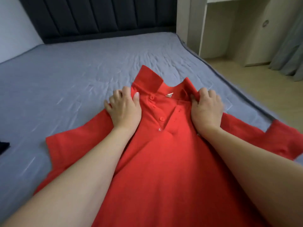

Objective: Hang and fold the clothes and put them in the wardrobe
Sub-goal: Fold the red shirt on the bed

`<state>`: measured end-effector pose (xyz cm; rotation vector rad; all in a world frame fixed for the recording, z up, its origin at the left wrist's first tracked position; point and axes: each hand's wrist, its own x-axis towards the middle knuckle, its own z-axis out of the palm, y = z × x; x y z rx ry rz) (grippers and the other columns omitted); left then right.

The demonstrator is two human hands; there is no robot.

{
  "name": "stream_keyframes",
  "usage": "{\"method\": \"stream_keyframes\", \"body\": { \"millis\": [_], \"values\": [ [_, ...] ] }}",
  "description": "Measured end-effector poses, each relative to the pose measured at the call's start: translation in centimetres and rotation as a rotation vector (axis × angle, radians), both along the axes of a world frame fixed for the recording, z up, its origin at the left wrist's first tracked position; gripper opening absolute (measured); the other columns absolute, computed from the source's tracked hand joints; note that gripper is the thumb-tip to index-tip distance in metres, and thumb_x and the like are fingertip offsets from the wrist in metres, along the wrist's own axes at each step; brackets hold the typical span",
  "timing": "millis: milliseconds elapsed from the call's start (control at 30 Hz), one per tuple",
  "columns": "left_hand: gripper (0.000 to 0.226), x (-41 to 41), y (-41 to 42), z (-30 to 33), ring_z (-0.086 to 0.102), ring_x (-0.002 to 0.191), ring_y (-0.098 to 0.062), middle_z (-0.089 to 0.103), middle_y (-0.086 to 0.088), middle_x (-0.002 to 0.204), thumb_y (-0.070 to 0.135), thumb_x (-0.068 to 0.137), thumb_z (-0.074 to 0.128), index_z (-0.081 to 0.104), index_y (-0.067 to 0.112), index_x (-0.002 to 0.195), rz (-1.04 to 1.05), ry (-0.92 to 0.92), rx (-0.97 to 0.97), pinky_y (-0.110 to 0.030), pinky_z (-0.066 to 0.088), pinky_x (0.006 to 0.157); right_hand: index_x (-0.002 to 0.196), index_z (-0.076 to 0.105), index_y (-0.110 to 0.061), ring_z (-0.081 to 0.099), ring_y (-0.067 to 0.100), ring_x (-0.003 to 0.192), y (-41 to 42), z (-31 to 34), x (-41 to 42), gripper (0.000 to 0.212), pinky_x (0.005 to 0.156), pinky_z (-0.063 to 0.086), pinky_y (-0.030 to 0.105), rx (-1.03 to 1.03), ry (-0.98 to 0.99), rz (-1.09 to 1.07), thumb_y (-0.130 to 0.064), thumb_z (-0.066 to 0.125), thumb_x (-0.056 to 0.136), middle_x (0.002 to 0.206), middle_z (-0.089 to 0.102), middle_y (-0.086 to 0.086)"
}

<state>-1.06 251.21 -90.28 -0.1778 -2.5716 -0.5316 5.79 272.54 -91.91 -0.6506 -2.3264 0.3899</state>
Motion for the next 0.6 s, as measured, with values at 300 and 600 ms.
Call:
{"method": "stream_keyframes", "body": {
  "millis": [300,600],
  "values": [
    [0.056,1.3,0.5,-3.2,0.027,0.142,-0.031,0.038,-0.009,0.151,0.047,0.098,0.027,0.04,0.017,0.144,0.009,-0.23,-0.393,-0.057,0.004,0.117,0.105,0.053,-0.004,0.054,0.037,0.107,-1.1,-0.6,2.3,0.035,0.089,0.036,0.045,-0.01,-0.247,0.016,-0.037,0.045,0.095,0.111,0.06,0.019],
    [0.067,19.9,-3.8,-0.9,0.017,0.149,-0.031,0.012,-0.009,0.163,0.058,0.095,0.02,0.021,0.03,0.156,-0.22,-0.477,-0.304,-0.06,0.005,0.116,0.143,0.036,-0.017,0.029,0.034,0.137,2.1,3.7,19.4,0.065,0.112,0.014,0.051,-0.284,-0.284,-0.228,-0.048,0.044,0.087,0.148,0.035,0.014]
  ]
}}
